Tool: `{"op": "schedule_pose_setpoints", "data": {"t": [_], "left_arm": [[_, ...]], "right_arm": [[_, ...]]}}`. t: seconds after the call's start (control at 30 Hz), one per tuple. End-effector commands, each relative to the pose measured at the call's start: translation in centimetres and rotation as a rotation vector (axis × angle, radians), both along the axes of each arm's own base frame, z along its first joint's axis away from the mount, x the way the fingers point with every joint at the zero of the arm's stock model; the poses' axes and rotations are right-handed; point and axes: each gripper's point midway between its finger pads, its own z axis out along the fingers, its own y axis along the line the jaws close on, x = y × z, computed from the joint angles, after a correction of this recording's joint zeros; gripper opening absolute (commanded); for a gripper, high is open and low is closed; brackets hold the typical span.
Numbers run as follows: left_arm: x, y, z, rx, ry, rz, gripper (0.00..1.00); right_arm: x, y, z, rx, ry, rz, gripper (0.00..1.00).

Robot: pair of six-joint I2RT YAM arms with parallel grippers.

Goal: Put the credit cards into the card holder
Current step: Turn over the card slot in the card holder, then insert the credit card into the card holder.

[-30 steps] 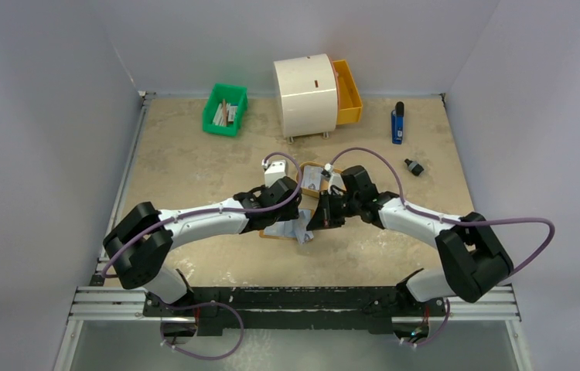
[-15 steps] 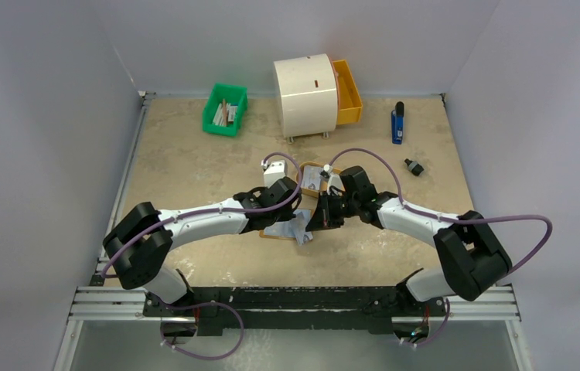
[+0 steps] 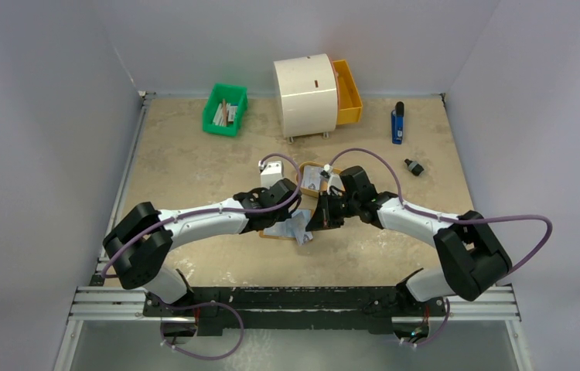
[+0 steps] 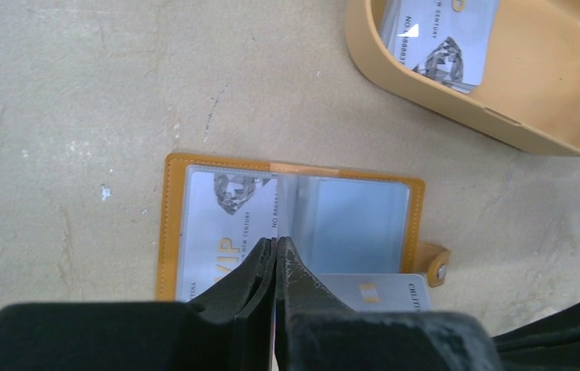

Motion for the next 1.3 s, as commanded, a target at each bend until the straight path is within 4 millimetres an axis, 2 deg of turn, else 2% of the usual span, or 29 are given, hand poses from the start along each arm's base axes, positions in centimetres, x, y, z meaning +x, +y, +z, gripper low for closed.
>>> {"op": "schedule_pose_setpoints", "data": {"t": [0.0, 0.3, 0.53, 0.77, 1.1, 1.27], "left_arm": [[0.7, 1.4, 1.1, 0.057, -0.056, 0.041, 0.00], [-0.1, 4.8, -1.3, 0.163, -0.051, 0.097, 0.00], [-0.3, 5.7, -2.6, 0.190, -0.040, 0.121, 0.00], [-0.4, 6.2, -3.0, 0.193, -0.038, 0.130, 0.00], [-0.7, 7.3, -2.3, 0.199, -0.053, 0.153, 0.18], [-0.9, 7.8, -2.3, 0.207, -0.056, 0.161, 0.21]], "right_arm": [[0.9, 0.8, 1.6, 0.037, -0.037, -0.003, 0.00], [1.7, 2.1, 1.9, 0.040, -0.034, -0.014, 0.00], [2.6, 3.5, 2.0, 0.071, 0.000, -0.056, 0.00], [3.2, 4.3, 1.0, 0.058, 0.038, -0.068, 0.00], [3.8, 5.3, -0.2, 0.058, 0.069, -0.062, 0.00], [3.6, 5.8, -0.6, 0.060, 0.078, -0.046, 0.00]]}}
